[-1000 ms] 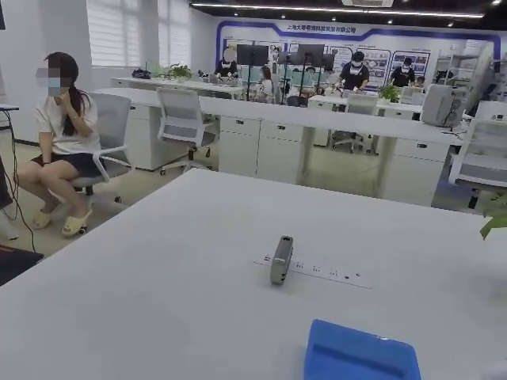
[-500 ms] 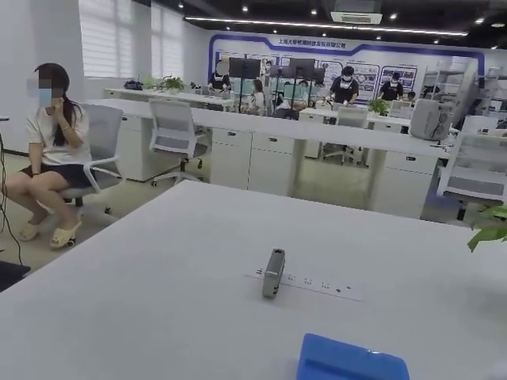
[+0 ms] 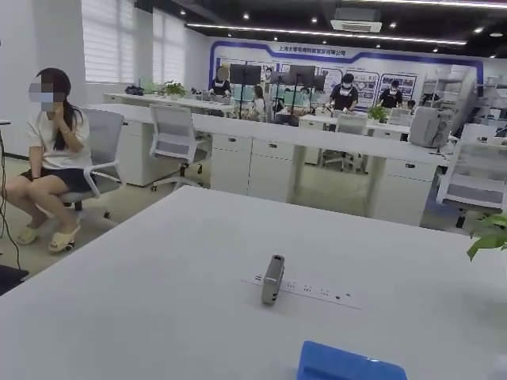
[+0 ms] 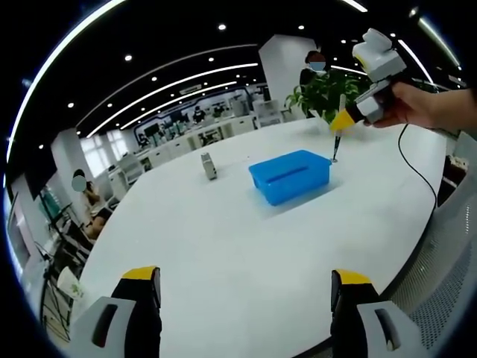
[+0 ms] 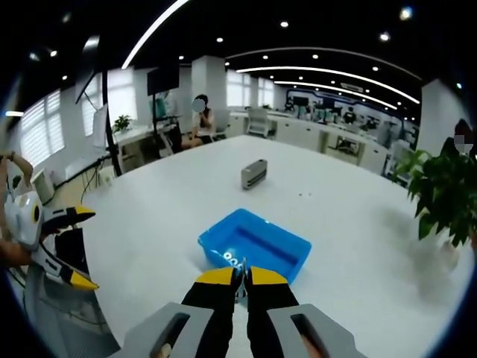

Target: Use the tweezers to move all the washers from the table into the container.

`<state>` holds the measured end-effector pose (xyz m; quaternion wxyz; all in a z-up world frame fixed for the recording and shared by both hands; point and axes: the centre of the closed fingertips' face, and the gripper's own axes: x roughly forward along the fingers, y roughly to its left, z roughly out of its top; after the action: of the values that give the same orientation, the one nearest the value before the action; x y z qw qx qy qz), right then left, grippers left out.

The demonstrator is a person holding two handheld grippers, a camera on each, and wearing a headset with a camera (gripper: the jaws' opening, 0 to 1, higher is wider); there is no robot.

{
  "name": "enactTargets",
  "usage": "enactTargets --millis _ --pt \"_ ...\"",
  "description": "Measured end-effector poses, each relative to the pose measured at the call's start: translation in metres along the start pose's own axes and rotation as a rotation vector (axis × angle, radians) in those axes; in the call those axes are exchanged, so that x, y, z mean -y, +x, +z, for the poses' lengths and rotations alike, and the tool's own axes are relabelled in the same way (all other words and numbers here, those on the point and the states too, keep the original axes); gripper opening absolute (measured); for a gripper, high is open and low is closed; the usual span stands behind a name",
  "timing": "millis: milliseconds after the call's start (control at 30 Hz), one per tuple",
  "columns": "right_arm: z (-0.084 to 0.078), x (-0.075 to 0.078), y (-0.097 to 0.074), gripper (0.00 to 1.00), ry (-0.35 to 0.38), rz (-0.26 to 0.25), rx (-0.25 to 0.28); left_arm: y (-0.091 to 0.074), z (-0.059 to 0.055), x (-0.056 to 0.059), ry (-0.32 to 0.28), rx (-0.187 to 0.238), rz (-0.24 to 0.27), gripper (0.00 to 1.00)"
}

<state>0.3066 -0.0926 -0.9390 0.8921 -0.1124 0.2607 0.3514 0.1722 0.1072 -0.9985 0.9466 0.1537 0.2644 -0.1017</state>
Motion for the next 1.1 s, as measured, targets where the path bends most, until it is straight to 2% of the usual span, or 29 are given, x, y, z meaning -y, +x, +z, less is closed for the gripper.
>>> enactTargets --millis 600,867,1100 --pt "0.014 0.007 0.009 0.01 -0.019 -0.004 0.013 0.0 -0.002 -0.001 -0.004 -0.011 0.006 0.97" --pt "0.02 0.02 0.022 0.01 -0.038 -0.02 0.007 0.0 -0.003 -0.002 -0.004 -0.017 0.009 0.97" --pt "0.016 0.027 0.035 0.01 -0.044 -0.03 -0.012 0.0 -0.002 -0.004 -0.009 -0.013 0.018 0.97"
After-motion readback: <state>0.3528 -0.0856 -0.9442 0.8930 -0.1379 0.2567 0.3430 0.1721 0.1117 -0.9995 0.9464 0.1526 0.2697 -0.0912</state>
